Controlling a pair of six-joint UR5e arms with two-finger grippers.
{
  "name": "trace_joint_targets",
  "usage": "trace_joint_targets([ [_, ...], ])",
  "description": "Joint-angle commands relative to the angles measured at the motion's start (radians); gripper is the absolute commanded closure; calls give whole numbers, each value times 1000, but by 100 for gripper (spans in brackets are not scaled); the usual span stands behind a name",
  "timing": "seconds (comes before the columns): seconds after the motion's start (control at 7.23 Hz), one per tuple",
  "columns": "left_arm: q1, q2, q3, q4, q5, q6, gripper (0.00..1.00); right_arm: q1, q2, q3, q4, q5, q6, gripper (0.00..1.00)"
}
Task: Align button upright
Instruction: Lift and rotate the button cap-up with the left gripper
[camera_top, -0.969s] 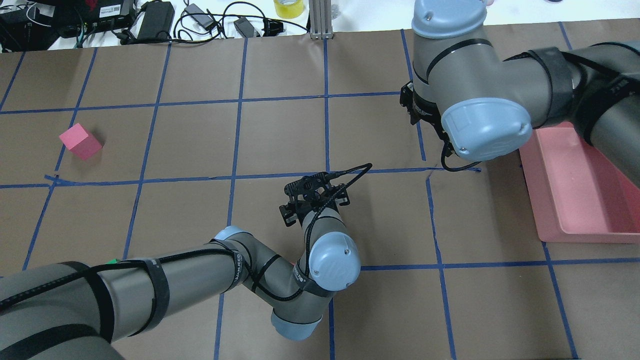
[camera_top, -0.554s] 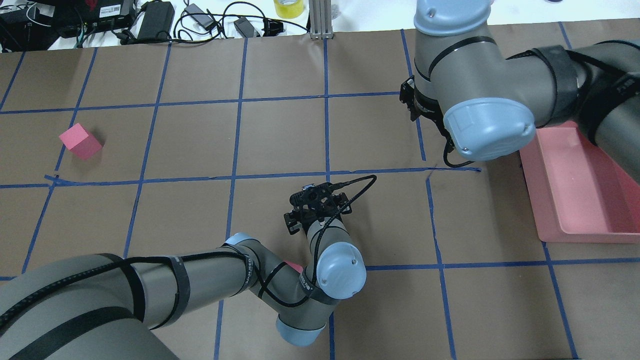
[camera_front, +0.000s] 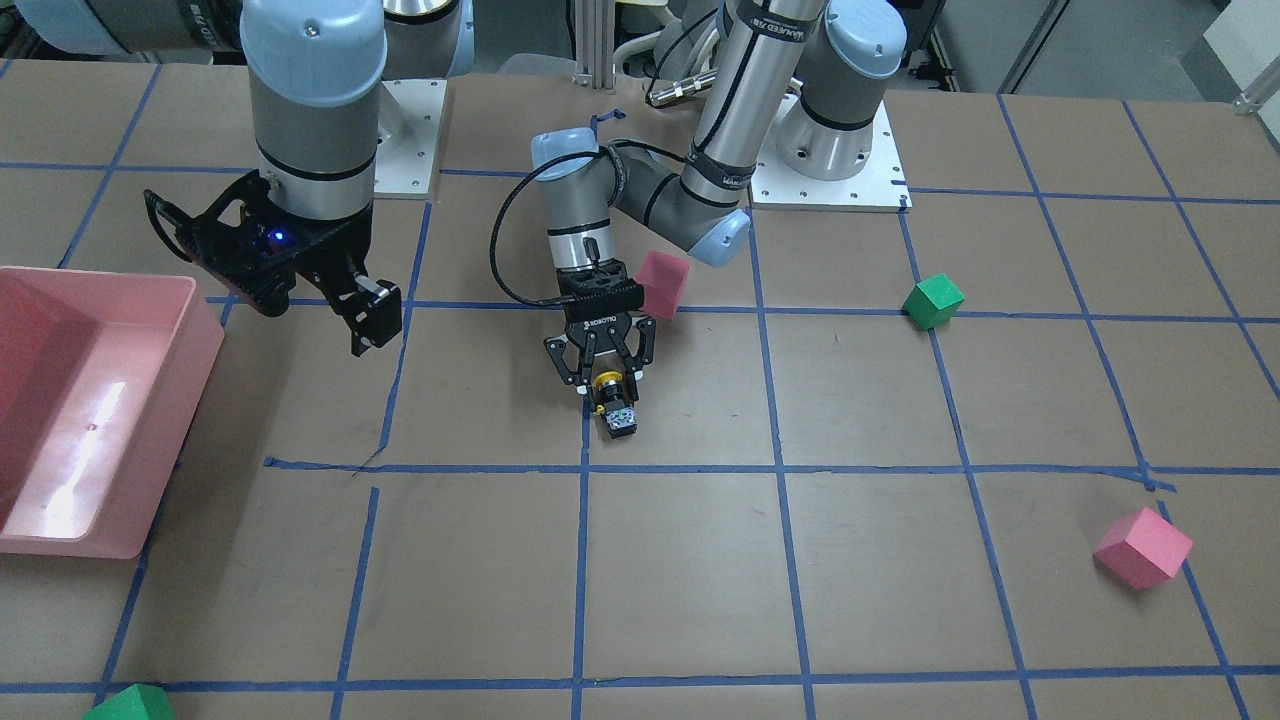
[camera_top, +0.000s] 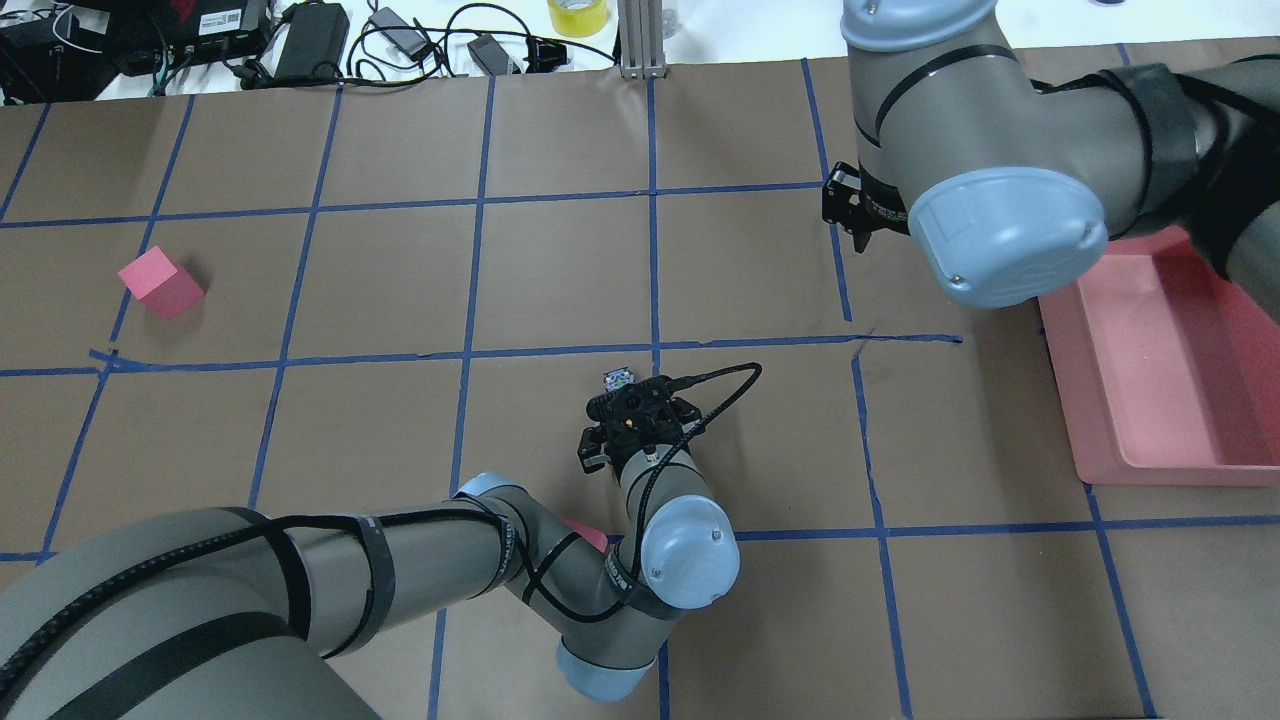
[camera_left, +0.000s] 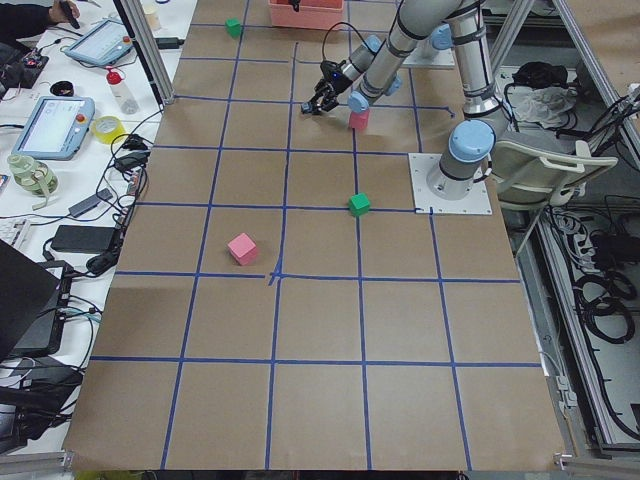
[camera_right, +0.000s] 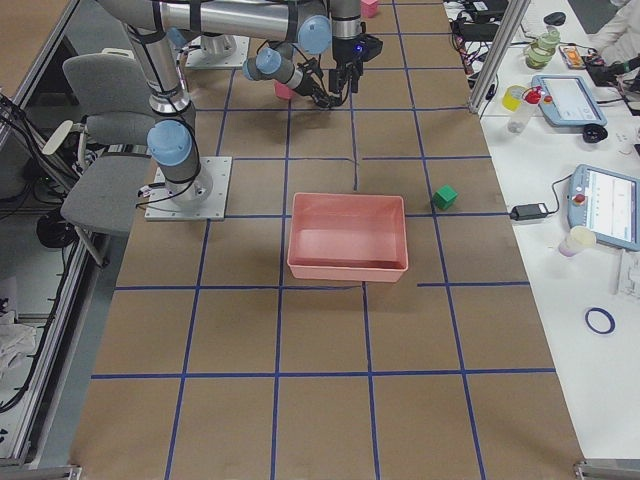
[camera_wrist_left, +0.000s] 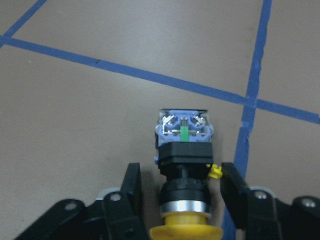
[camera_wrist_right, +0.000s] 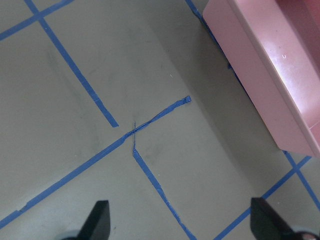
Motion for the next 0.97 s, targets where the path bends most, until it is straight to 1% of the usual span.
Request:
trace_joint_targets([
  [0.0, -7, 2, 1, 0, 0, 0, 44, -1, 0, -50, 32, 2, -180, 0],
  [0.14, -7, 2, -1, 0, 0, 0, 50, -1, 3, -76, 50, 14, -334, 0],
  [0.28, -7, 2, -1, 0, -1, 0, 65, -2, 1, -106, 98, 88, -383, 0],
  [0.42, -7, 5, -1, 0, -6, 3, 82, -2, 1, -161, 150, 106, -382, 0],
  [0.55, -7, 18, 1, 0, -12, 8, 89, -4, 0, -227, 159, 153, -385, 0],
  [0.69, -3, 34, 8, 3, -14, 17, 92, -7, 1, -258, 158, 196, -423, 0],
  [0.83, 13, 63, 17, 3, -20, 34, 97, -32, 0, -262, 162, 251, -467, 0],
])
